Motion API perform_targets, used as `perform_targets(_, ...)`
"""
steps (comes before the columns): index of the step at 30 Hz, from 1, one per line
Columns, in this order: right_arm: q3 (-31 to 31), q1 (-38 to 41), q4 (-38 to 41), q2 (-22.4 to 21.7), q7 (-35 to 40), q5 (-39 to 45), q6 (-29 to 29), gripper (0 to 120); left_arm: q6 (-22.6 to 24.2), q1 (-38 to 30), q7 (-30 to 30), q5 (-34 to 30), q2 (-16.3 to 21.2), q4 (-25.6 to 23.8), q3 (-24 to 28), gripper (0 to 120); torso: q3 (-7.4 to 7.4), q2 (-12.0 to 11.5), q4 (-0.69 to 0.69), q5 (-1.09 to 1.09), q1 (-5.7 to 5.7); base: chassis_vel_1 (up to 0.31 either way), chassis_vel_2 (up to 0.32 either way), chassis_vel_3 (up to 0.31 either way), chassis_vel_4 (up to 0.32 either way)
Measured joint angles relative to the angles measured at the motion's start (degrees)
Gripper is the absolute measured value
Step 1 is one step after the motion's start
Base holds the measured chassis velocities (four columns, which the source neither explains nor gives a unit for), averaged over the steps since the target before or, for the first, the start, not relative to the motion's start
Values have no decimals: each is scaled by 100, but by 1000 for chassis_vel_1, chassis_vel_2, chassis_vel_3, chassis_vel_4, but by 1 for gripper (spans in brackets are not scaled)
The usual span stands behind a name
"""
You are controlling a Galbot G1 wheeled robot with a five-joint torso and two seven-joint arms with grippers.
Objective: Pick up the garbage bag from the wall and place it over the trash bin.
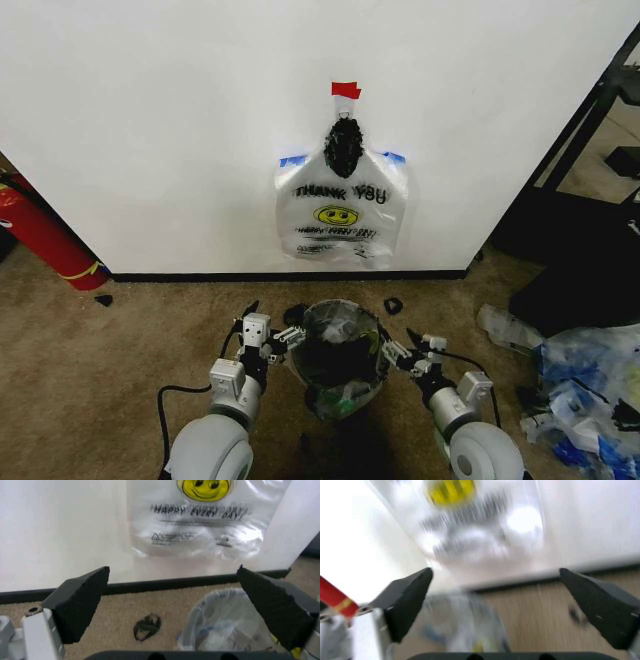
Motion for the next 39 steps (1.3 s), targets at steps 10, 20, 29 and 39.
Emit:
perform_targets(10, 797, -277, -151, 604, -325, -1994, 1635, 100, -825, -110, 261, -19, -140, 183, -280, 100, 0, 0, -2, 0, 0, 0, 0, 0, 0)
perform_targets(20, 1300, -610, 278, 1015, -162, -2938, 2336, 100, -1692, -185, 621, -531, -257, 74, -730, 100, 0, 0, -2, 0, 0, 0, 0, 0, 0)
perform_targets(29, 1163, -694, 467, 975, 354, -3220, 2143, 100, -1784, -24, 722, -662, -346, -333, -1048, 100, 0, 0, -1, 0, 0, 0, 0, 0, 0)
perform_targets(39, 1179, -937, 690, 1011, 368, -3094, 2106, 100, -1731, 68, 768, -530, -435, -376, -1019, 100, 0, 0, -1, 0, 0, 0, 0, 0, 0)
